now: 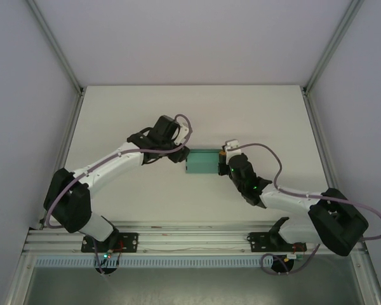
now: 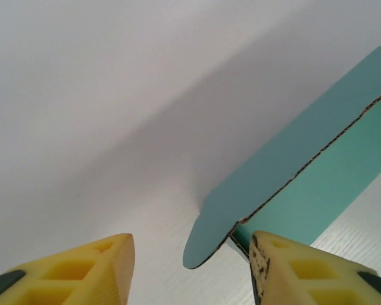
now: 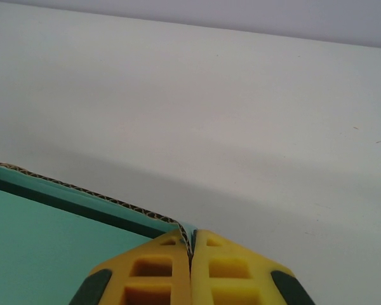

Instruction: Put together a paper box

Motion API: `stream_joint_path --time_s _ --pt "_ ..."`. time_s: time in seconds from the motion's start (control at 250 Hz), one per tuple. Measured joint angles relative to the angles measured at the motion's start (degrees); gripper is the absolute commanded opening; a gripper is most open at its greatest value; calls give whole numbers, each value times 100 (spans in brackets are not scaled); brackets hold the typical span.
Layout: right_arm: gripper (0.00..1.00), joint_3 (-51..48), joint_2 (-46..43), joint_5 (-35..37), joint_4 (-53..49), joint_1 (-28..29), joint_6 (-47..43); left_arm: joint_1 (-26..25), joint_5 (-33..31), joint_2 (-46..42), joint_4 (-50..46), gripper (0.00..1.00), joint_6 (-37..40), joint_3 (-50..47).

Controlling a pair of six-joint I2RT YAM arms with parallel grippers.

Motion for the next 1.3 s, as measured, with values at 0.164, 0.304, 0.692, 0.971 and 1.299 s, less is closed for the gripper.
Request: stream_joint_path --time_s 0.164,0.304,0.692,0.971,1.299 --pt "0 61 26 22 -83 33 -2 2 55 2 70 38 2 -28" --pt "0 87 26 48 -140 55 4 2 92 114 92 30 -22 -22" --pt "0 138 20 81 -251 70 22 2 227 203 114 16 -85 -22" --pt "0 170 20 103 -319 85 85 2 391 203 120 0 -284 -22" --pt "0 275 20 435 -579 256 254 13 573 203 116 0 -1547 -22"
